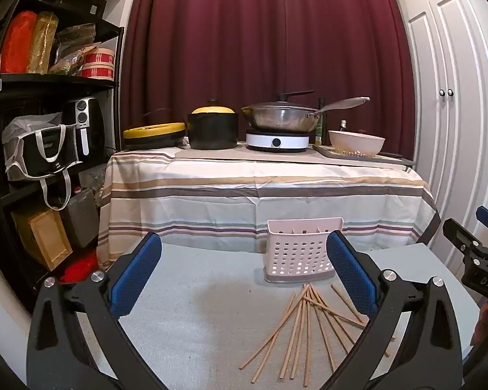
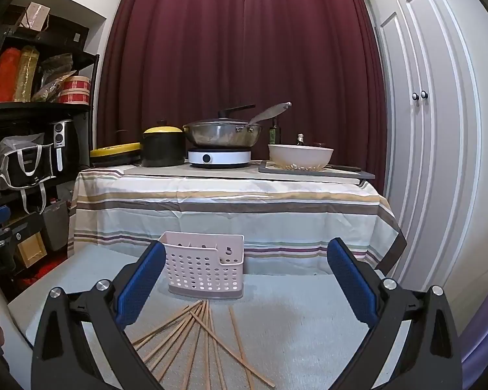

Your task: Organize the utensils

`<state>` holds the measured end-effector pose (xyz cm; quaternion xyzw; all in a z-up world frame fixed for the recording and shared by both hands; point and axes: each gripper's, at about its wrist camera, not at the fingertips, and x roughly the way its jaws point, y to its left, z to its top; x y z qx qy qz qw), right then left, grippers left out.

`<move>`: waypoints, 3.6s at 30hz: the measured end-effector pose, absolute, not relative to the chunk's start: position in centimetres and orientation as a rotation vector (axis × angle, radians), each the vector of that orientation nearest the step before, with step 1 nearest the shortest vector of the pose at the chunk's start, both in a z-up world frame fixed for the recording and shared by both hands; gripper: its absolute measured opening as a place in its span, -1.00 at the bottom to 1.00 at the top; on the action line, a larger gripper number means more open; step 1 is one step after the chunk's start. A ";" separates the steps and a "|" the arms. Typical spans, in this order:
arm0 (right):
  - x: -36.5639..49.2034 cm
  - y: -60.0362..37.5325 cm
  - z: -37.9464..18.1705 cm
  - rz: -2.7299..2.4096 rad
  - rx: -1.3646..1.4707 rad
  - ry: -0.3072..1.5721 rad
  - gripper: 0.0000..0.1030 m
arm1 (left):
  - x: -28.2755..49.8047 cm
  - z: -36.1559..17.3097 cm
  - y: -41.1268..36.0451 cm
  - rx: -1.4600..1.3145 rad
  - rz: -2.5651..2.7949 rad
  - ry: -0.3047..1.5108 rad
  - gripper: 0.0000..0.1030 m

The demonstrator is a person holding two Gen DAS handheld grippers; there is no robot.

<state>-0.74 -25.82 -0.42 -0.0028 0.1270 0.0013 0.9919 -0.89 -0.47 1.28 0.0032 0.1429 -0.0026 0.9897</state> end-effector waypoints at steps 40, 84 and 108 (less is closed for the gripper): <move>-1.3 -25.2 -0.3 0.012 -0.011 0.247 0.88 | -1.5 1.5 -0.9 -0.003 -0.006 0.279 0.92; 0.0 -24.5 -1.7 0.027 -0.023 0.278 0.88 | -0.3 -0.3 -1.3 -0.006 -0.023 0.312 0.92; 5.3 -26.3 -15.8 0.065 -0.001 0.574 0.88 | 5.8 -19.3 0.4 0.161 -0.086 0.635 0.53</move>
